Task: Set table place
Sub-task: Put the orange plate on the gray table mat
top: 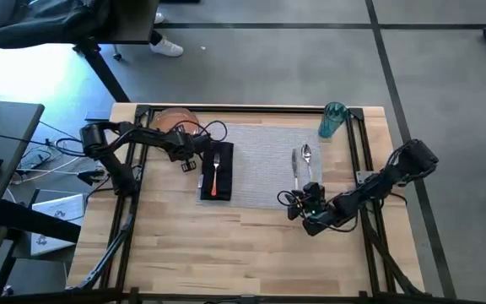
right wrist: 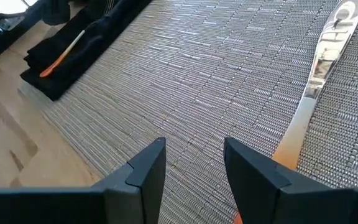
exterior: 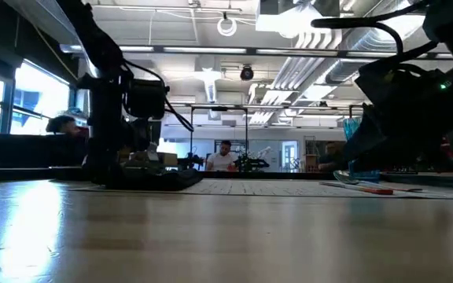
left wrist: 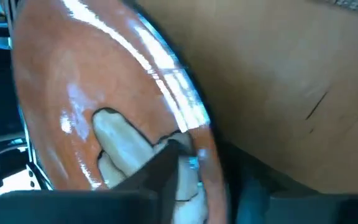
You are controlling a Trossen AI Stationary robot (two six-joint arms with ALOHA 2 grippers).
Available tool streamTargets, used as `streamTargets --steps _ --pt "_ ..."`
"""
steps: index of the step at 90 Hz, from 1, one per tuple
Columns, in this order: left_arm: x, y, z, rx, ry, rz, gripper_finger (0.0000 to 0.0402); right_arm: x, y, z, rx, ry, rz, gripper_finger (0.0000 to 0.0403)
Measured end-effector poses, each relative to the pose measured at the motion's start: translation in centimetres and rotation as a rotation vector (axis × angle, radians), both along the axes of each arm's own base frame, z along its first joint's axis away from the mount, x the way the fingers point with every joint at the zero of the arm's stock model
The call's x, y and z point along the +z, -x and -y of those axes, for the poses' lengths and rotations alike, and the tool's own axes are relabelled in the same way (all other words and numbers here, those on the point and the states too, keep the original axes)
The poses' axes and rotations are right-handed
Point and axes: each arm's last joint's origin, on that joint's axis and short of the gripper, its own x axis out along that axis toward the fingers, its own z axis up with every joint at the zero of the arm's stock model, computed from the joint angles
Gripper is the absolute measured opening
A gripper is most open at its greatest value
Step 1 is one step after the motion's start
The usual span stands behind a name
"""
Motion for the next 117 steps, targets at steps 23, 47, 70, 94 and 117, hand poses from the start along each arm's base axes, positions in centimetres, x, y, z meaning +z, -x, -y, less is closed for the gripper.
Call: streamTargets --steps 23,47,70,94,117 --pt "1.4 -0.2 1.2 -0.046 -0.069 -0.017 0.0007 -0.1 0.0 -0.1 0.029 -0.047 -0.021 0.0142" --pt "6.3 -1.6 5.2 -0.192 -0.064 0.044 0.0001 0.1 -0.2 -0.4 0.056 -0.101 -0.013 0.0142" --pt "9.9 -3.6 8.0 -0.268 -0.109 0.139 0.0001 1.5 -0.2 -0.4 0.079 -0.136 0.034 0.0142" --pt "12.9 -6.0 11.4 -0.379 -0.159 0.286 0.0001 4.1 0.1 -0.3 0.138 -0.126 0.099 0.0142" --pt "13.8 -11.6 16.0 -0.579 -0.169 0.383 0.0001 8.2 1.1 0.3 0.211 -0.116 0.221 0.0142"
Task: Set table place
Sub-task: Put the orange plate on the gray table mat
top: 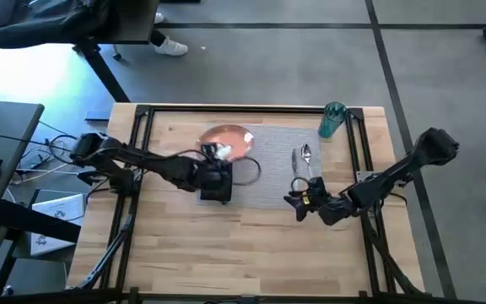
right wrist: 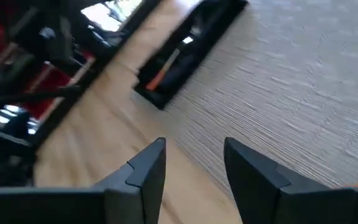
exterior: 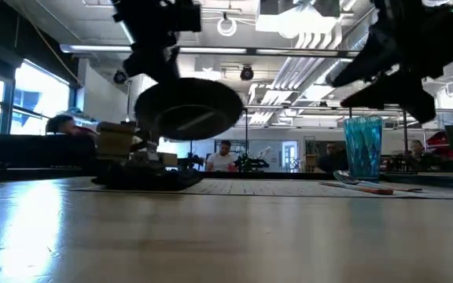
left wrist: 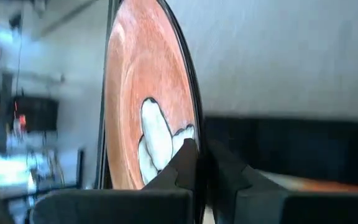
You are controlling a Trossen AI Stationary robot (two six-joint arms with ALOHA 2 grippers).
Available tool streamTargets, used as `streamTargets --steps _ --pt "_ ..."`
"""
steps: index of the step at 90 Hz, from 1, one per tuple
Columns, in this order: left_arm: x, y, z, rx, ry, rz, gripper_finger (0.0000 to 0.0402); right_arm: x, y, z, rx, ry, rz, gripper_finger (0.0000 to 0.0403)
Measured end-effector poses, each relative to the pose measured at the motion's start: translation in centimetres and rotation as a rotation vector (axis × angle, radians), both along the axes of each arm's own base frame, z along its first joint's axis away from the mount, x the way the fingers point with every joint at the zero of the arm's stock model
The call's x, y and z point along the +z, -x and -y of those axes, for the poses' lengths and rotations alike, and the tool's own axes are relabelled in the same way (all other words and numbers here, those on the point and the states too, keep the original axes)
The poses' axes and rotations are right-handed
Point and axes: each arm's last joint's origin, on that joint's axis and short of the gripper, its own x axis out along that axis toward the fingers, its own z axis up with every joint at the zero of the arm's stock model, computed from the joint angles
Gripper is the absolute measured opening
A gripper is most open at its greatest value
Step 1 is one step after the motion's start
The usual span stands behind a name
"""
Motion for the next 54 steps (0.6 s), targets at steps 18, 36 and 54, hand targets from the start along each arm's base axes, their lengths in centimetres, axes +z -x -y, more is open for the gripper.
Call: streamTargets --steps 18,36,54 --pt "-2.6 -5.3 1.6 -0.054 -0.028 -0.001 0.0 1.2 0.5 0.3 0.004 -0.003 0.043 0.0142" --pt "-6.1 -8.7 1.4 -0.094 -0.09 -0.071 0.0 1.1 0.6 0.2 0.015 -0.009 0.033 0.0142" --pt "-9.6 -9.8 0.2 -0.077 -0.073 -0.118 0.0 1.1 0.8 0.0 0.02 -0.002 0.032 0.0142"
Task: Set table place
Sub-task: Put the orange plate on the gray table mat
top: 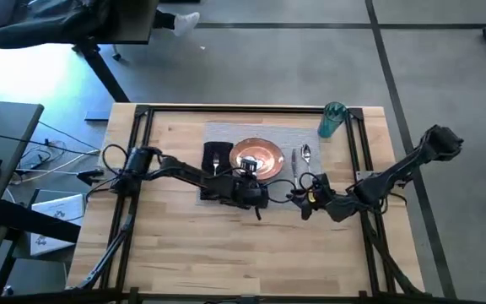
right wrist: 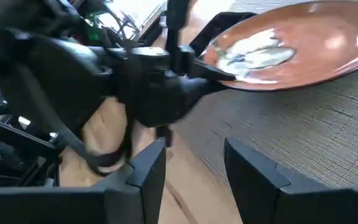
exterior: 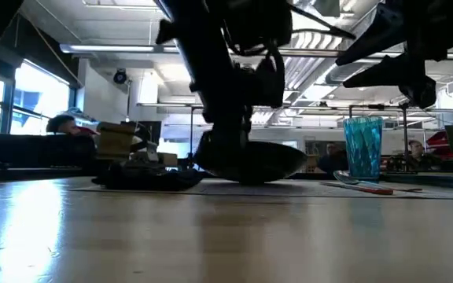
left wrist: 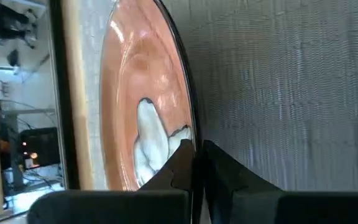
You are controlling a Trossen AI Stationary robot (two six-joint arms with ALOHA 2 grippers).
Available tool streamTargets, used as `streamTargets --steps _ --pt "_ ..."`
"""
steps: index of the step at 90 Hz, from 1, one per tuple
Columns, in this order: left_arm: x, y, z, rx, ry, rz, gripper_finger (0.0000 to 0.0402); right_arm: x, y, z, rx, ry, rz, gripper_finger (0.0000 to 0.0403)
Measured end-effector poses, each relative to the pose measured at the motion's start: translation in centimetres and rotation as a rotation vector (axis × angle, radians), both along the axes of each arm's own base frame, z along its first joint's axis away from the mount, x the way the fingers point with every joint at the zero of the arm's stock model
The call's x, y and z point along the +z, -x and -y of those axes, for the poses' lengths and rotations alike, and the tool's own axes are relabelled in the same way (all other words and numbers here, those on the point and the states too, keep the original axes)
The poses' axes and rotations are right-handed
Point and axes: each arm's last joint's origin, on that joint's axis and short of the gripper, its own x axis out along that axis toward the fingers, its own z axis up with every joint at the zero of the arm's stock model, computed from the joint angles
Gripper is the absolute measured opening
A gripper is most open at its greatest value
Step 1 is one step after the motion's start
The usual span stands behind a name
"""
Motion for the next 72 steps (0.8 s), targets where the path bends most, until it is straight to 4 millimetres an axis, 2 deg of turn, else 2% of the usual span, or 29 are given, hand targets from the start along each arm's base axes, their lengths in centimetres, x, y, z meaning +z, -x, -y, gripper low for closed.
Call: streamTargets --steps 16,52,72 --pt "-2.0 -0.5 -0.2 -0.012 0.004 -0.033 0.0 0.0 0.0 0.0 -0.001 -0.001 -0.002 0.0142" --pt "-1.2 -1.5 0.0 -0.001 0.127 0.124 0.0001 0.0 0.0 0.0 -0.007 -0.016 0.003 0.0142" --pt "-0.9 -2.3 0.2 -0.034 0.184 0.208 0.0018 -0.1 0.0 0.0 -0.003 -0.018 0.001 0.0142"
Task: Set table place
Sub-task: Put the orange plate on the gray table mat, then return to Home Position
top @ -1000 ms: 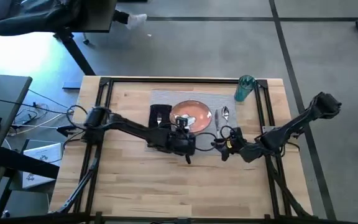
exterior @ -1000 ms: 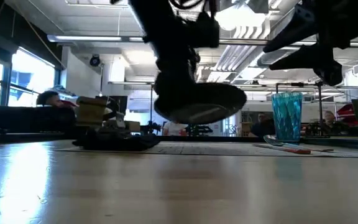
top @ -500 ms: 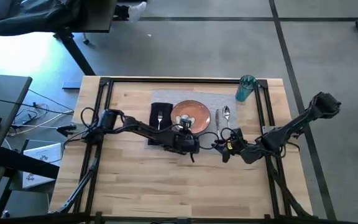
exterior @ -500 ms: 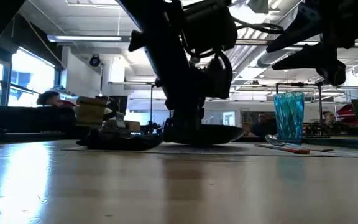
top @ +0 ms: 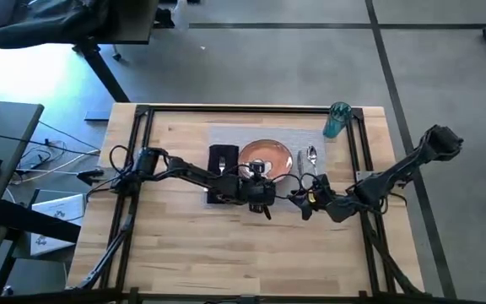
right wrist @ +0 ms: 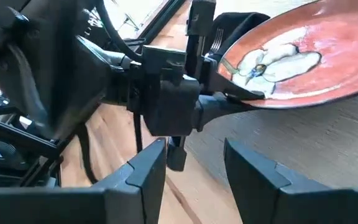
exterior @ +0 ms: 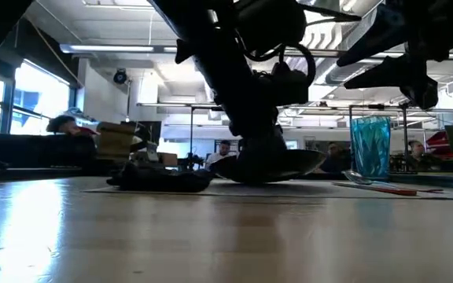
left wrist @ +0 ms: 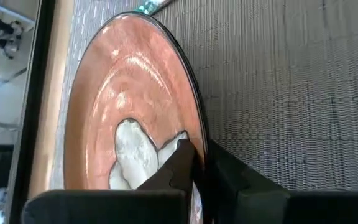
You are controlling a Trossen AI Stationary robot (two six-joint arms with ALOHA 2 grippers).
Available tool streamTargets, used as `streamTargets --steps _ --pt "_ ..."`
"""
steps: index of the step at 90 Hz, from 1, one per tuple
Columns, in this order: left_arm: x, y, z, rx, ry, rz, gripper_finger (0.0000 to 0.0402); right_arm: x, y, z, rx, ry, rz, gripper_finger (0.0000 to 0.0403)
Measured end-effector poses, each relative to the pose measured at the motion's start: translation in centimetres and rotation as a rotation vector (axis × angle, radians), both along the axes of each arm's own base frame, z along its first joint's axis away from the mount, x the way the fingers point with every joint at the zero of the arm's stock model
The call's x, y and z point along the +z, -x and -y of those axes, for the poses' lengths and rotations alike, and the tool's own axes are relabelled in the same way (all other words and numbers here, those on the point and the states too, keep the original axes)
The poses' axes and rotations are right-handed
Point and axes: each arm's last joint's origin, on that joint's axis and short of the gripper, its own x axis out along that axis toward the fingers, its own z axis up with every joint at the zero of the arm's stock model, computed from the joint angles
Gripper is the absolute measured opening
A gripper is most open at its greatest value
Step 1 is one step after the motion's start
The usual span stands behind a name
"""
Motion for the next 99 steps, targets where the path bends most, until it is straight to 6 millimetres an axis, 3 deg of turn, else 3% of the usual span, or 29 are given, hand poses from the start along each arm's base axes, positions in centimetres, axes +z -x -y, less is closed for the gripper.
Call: streamTargets --steps 20,53,74,85,99 --pt "-0.1 -0.2 -0.1 -0.047 0.112 0.01 0.0053 0.0 0.0 0.0 0.002 0.002 -0.005 0.0142" --pt "1.0 -0.2 0.2 -0.124 0.247 0.034 0.0164 -0.1 0.0 0.0 0.005 0.003 -0.012 0.0142" --pt "7.0 2.2 2.7 -0.189 0.248 0.066 0.0174 -0.1 0.0 0.0 0.029 0.022 -0.026 0.0142" --pt "11.4 4.5 4.1 -0.219 0.275 0.127 0.0167 -0.2 0.0 0.0 0.049 0.059 -0.042 0.0142" --pt "14.7 7.6 5.0 -0.215 0.313 0.155 0.0151 -0.3 0.1 0.1 0.093 0.124 -0.076 0.0142"
